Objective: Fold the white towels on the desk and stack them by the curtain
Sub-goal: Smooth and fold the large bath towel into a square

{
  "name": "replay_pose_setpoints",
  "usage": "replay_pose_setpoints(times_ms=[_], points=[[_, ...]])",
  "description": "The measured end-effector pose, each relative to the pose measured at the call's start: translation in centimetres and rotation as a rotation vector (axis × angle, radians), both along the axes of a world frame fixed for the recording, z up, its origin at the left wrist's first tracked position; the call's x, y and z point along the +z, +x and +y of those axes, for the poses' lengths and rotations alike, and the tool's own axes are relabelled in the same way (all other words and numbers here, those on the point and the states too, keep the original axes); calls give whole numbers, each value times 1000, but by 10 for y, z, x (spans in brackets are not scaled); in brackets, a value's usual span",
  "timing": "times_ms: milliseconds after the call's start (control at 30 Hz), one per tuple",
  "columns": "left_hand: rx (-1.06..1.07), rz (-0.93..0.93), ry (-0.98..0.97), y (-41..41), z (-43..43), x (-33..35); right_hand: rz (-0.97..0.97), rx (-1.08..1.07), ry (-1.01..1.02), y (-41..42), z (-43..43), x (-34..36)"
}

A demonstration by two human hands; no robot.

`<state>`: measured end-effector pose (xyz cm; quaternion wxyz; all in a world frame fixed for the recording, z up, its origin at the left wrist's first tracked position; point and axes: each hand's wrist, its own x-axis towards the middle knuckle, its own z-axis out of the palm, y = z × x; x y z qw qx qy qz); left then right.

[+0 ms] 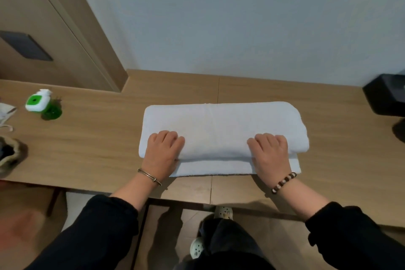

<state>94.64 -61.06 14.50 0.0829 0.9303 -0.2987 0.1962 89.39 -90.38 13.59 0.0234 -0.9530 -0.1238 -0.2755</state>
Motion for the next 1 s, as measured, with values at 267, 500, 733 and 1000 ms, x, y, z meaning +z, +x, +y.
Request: replay_pose_setpoints(times_ms=[267,500,733,1000], points=[[74,37,-47,-5,-11,16,98,-57,43,3,8,10],[54,-101,-155,-33,-19,21,16,-75,63,6,-1,28],[55,90,133,-53,-16,-21,237,-75,-13,-18,4,-3],[79,179,271,-51,-20,-16,246,-79,15,-35,5,1]])
